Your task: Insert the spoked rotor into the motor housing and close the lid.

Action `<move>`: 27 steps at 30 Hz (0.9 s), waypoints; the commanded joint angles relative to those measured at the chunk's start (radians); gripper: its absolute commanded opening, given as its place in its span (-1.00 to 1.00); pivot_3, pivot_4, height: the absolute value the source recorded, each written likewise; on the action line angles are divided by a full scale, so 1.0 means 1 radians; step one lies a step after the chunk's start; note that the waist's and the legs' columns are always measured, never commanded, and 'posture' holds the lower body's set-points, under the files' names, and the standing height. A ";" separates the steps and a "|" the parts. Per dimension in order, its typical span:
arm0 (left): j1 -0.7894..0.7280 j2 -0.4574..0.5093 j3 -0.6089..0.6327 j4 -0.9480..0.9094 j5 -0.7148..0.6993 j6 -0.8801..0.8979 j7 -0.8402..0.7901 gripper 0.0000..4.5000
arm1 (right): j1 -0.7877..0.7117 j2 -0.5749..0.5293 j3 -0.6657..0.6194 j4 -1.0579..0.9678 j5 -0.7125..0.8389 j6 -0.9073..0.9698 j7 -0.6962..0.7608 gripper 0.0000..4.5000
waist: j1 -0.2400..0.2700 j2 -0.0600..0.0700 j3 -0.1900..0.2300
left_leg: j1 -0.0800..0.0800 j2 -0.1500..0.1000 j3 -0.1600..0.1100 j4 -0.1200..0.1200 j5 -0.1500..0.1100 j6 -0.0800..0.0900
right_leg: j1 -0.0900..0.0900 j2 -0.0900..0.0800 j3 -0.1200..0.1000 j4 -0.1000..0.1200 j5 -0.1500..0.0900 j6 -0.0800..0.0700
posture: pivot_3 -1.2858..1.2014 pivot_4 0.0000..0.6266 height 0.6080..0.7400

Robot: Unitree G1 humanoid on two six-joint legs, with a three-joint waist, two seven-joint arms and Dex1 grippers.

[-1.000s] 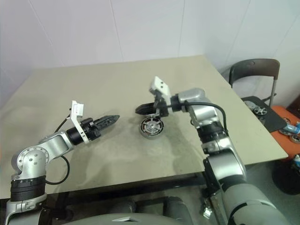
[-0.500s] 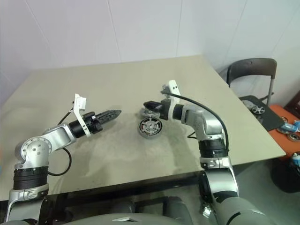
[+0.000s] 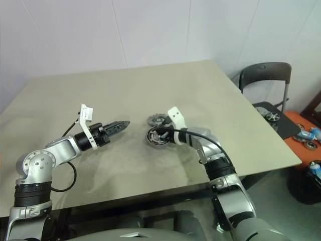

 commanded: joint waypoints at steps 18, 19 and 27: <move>-0.021 -0.013 -0.002 -0.010 0.017 -0.028 -0.019 0.03 | 0.036 -0.030 0.040 -0.025 0.013 -0.045 0.010 -1.00 | -0.002 0.000 0.000 | 0.009 0.001 0.000 -0.003 0.000 0.000 | 0.009 0.000 -0.001 -0.004 -0.002 0.002 | 0.03 -1.00 1.00; -0.021 -0.013 -0.002 -0.010 0.018 -0.028 -0.021 0.03 | 0.030 -0.023 0.013 -0.036 0.042 -0.025 0.016 -1.00 | -0.001 0.000 0.000 | 0.009 0.001 -0.001 -0.002 0.000 0.000 | 0.010 0.000 -0.001 -0.004 -0.004 -0.001 | 0.03 -1.00 1.00; -0.028 0.002 -0.003 -0.002 0.028 -0.033 -0.045 0.03 | -0.056 -0.076 -0.147 -0.199 0.275 0.177 0.120 -1.00 | 0.003 0.001 0.002 | 0.004 0.001 -0.002 -0.004 0.000 0.001 | 0.006 0.000 -0.002 -0.007 -0.001 0.002 | 0.03 -1.00 1.00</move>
